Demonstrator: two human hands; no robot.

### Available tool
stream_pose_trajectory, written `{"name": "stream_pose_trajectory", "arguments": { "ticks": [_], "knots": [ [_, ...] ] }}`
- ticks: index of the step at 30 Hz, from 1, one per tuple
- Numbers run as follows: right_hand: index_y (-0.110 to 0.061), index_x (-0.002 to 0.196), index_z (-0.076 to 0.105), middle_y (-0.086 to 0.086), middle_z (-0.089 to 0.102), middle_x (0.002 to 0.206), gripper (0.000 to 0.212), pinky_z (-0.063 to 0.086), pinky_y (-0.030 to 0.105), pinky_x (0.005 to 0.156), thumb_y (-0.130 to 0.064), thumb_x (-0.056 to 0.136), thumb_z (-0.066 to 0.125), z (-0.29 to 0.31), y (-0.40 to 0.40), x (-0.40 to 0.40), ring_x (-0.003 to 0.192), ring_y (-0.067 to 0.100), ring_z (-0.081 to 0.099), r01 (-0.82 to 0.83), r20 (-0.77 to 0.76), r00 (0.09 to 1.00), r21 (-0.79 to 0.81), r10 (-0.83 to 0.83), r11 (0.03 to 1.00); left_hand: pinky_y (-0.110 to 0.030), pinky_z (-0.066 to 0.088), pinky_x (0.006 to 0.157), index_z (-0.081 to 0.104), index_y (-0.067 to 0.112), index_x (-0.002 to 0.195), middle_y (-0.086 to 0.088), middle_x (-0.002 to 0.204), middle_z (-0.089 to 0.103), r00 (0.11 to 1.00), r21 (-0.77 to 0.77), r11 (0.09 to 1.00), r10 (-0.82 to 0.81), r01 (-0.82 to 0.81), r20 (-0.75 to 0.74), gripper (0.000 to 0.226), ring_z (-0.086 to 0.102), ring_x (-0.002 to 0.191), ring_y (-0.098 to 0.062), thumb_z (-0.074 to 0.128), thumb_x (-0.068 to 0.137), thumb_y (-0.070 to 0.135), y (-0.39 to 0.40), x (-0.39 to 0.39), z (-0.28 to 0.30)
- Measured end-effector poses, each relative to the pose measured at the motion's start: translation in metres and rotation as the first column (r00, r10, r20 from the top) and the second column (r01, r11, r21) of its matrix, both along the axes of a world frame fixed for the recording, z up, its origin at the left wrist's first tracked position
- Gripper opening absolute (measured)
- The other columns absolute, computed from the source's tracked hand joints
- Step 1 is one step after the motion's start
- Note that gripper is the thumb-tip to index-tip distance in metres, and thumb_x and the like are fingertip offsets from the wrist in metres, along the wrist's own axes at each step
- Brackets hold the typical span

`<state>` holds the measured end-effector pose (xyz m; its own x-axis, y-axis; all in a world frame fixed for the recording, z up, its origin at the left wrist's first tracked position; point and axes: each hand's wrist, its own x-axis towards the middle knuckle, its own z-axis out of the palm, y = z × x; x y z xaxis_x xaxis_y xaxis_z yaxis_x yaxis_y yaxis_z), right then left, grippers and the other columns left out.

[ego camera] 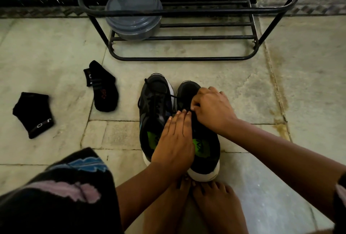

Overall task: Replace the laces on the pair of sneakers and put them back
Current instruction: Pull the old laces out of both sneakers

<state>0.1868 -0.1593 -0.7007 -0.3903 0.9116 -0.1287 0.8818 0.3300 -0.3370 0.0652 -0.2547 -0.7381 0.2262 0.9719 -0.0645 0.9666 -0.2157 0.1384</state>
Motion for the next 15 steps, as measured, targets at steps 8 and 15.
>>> {"name": "stream_pose_trajectory", "arguments": {
  "ticks": [8,15],
  "knots": [
    [-0.021,0.071,0.061,-0.008,0.059,0.085,0.024,0.040,0.018,0.071,-0.008,0.091,0.055,0.030,-0.004,0.030,0.081,0.005,0.054,0.210,-0.530,0.746,-0.388,-0.404,0.897,-0.051,0.016,0.113,0.026,0.001,0.142,-0.019,0.144,0.042,0.999,0.021,1.000,0.005,-0.004,-0.048,0.067,0.035,0.137,-0.031,0.033,0.081,0.030,0.000,-0.001,-0.003],
    [-0.023,0.107,0.059,-0.004,0.049,0.109,0.019,0.037,0.027,0.089,-0.020,0.088,0.056,0.025,-0.005,0.024,0.108,0.014,0.042,0.147,-0.249,0.949,-0.189,-0.192,0.971,-0.050,0.012,0.118,0.021,0.001,0.144,-0.021,0.147,0.036,0.999,0.050,0.999,-0.015,0.017,-0.035,0.067,0.030,0.140,-0.033,0.032,0.084,0.029,-0.001,-0.001,-0.004]
  ]
}}
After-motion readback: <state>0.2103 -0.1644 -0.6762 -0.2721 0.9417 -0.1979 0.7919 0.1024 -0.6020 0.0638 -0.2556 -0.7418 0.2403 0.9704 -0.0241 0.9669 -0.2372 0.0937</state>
